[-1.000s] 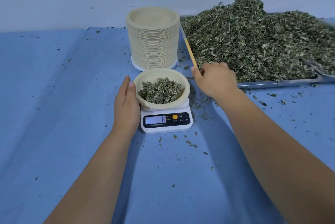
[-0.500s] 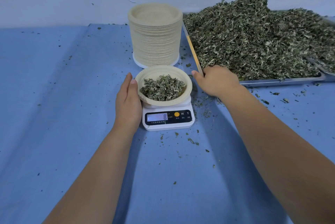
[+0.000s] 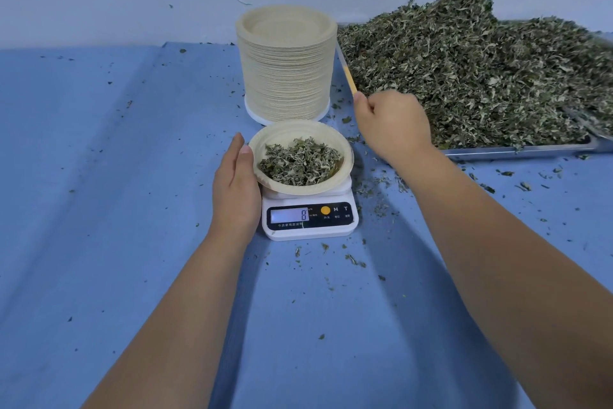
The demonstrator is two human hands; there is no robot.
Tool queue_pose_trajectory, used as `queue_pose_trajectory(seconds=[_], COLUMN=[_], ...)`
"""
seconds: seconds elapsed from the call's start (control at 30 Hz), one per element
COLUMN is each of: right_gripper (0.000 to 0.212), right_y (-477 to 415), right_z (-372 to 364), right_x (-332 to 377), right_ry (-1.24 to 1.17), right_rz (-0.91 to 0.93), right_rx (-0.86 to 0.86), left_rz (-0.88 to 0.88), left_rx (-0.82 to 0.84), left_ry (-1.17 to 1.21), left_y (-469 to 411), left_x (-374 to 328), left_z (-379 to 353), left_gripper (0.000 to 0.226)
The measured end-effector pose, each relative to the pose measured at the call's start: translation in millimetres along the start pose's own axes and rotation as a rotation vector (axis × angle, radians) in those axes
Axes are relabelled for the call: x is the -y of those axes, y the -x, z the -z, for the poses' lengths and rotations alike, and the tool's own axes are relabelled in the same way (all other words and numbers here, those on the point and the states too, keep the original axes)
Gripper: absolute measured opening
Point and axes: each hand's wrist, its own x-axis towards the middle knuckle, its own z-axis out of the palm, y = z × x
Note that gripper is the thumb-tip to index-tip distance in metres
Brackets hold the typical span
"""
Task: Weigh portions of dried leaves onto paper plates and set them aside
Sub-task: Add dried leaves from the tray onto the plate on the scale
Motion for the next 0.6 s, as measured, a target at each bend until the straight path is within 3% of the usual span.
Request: queue_pose_trajectory(seconds=[0.2, 0.33, 0.4, 0.5, 0.6], right_gripper=[0.057, 0.044, 0.035, 0.026, 0.025], right_y=[-4, -4, -1, 6, 6], right_z=[-2, -13, -17, -15, -13], right_x=[65, 82, 77, 59, 28], right_ry=[-0.272, -0.180, -0.162, -0.343, -0.289], right_rz=[0.213, 0.367, 0.408, 0.369, 0.268], right_rx=[0.019, 0.300, 0.357, 0.206, 0.033], left_rz=[-0.001, -0.001, -0.003, 0.004, 0.009], left_rx=[0.007, 0.012, 0.015, 0.017, 0.024], left_ry=[-0.002, -0.018, -0.027, -0.024, -0.023], left_y=[0, 0, -1, -1, 0], left_x=[-1, -2, -2, -1, -3], left_z=[1, 2, 2, 2, 1], left_gripper=[0.058, 0.059, 0.058, 0.055, 0.050])
